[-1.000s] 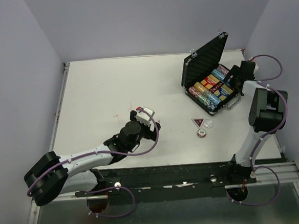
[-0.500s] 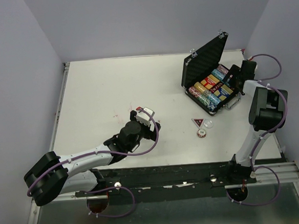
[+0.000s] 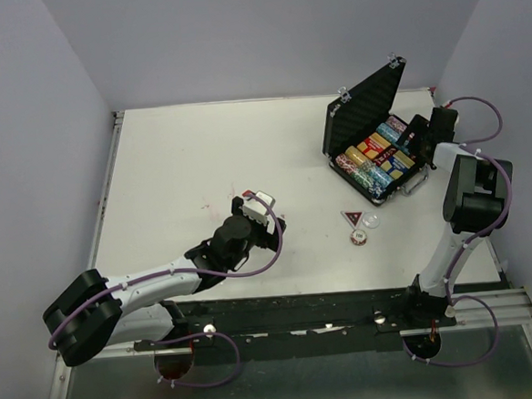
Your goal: Pack up texas hold em set
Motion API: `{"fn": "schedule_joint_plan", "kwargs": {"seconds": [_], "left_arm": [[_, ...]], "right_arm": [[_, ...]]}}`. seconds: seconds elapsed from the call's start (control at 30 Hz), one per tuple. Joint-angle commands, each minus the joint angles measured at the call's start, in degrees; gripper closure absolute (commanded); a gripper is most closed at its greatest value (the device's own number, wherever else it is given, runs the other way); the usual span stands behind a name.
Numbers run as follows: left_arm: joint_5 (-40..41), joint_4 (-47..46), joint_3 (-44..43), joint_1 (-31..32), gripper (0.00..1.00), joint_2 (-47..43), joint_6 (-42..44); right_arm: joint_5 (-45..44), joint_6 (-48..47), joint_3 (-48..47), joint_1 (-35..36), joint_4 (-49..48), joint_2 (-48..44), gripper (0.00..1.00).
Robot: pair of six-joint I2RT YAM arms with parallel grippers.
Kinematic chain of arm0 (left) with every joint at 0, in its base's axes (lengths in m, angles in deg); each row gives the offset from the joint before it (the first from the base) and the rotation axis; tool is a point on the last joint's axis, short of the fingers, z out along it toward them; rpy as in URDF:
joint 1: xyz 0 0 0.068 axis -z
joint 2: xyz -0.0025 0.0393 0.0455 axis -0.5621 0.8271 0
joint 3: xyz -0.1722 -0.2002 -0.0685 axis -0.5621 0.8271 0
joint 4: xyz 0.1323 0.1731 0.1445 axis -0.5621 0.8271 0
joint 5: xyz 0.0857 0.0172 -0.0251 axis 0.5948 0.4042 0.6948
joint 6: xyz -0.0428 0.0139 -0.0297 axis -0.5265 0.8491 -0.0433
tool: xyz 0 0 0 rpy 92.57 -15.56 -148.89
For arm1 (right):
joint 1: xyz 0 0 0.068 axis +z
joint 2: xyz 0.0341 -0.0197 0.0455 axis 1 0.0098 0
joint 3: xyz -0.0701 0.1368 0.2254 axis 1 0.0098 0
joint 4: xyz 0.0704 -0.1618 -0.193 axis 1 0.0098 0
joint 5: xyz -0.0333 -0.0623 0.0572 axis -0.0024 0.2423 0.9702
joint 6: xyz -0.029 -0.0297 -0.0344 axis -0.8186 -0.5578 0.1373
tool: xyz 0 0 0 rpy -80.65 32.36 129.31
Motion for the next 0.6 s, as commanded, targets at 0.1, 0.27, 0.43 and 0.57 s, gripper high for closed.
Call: {"fn": "schedule_joint_plan", "kwargs": {"seconds": [0.1, 0.27, 0.43, 0.57], "left_arm": [[-0.2, 0.4, -1.7, -0.1, 0.01, 0.8, -0.4], [-0.2, 0.5, -1.8, -0.1, 0.01, 0.8, -0.5], [-0.5, 0.5, -1.7, -0.1, 0.01, 0.8, -0.4], [-0.4, 0.6, -1.8, -0.1, 0.01, 0.8, -0.4]], "right_arm": [[1.6, 1.8, -0.2, 0.5, -1.7, -2.3, 0.14], [1.2, 2.2, 0.6, 0.5, -1.4, -4.4, 0.14], [1.1, 2.4, 0.3, 0.4, -1.3, -5.2, 0.14], [-0.2, 2.4, -0.2, 0.5, 0.2, -3.9, 0.14]]}}
